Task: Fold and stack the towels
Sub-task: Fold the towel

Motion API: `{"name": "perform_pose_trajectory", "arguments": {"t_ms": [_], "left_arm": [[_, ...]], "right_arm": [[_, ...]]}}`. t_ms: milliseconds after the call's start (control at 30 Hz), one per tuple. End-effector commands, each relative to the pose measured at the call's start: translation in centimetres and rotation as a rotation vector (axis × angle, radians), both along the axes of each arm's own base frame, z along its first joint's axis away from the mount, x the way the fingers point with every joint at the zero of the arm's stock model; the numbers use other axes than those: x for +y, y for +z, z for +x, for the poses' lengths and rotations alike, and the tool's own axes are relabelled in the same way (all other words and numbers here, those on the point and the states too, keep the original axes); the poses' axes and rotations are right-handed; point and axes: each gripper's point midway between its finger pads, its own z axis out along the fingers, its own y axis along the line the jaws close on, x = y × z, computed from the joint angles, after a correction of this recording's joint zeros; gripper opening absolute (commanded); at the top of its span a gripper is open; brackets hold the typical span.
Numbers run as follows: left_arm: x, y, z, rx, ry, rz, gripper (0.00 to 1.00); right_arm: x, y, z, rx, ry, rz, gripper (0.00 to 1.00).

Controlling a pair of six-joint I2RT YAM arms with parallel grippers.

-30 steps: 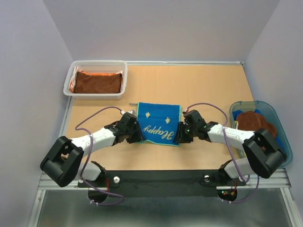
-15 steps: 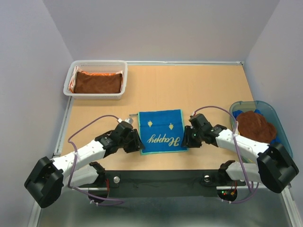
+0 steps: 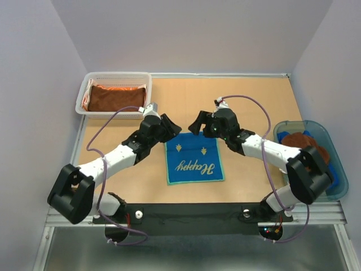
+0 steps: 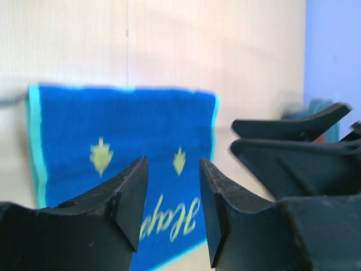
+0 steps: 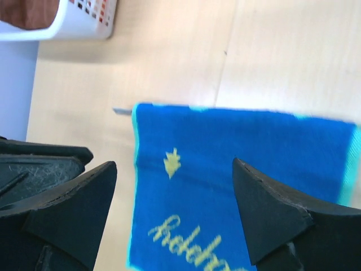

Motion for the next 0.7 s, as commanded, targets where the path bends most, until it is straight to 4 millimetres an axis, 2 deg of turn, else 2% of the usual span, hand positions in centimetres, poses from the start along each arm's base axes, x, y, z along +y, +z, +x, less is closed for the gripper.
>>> {"name": "perform_pose_trajectory", "arguments": {"t_ms": [0,33,67,100,133,200,233,300,333,467,600,667], "left_arm": [[-0.4,3.6,4.9,-0.168,0.056,-0.089,0.52],[-0.5,3.0,5.8,-0.167,0.064,-0.088,0.51],[-0.5,2.2,6.1,-0.151,0.062,-0.078,0.51],[-0.8,2.3,6.5,-0.164,0.056,-0.088,0.51],[-1.1,1.1,6.8,-0.145,0.053,-0.077,0.50],[-1.5,0.8,7.5,-0.156,0.050,-0.090,0.49],[-2.2,-0.2,7.3,-0.136,0.019,-0.091,0.49],[-2.7,-0.6,7.5,-0.139,0.011,-0.114,0.49],[-2.7,-1.9,7.4,-0.116,0.013,-0.110,0.48],[-3.2,-1.3,7.5,-0.152,0.017,-0.173,0.46],[-3.5,-0.1,7.6,-0.206,0.041,-0.154,0.45],[-3.9,-0.7,7.4,-0.193,0.042,-0.149,0.45]], "right_arm": [[0.9,4.0,5.0,-0.186,-0.047,0.124,0.88],[0.9,2.8,5.6,-0.171,-0.052,0.120,0.89],[0.6,3.3,6.0,-0.187,-0.065,0.135,0.89],[0.7,2.5,6.5,-0.175,-0.050,0.149,0.89],[0.6,2.1,6.8,-0.173,-0.052,0.150,0.89],[0.8,1.6,7.3,-0.178,-0.046,0.157,0.89],[0.8,0.6,7.5,-0.165,-0.043,0.149,0.89],[0.8,-0.6,7.9,-0.149,-0.047,0.144,0.88],[0.7,-1.1,8.0,-0.141,-0.051,0.146,0.88],[0.9,-1.7,8.5,-0.144,-0.052,0.163,0.88],[1.2,-1.9,8.5,-0.149,-0.040,0.182,0.88],[1.4,-2.9,8.4,-0.125,-0.041,0.187,0.88]]}}
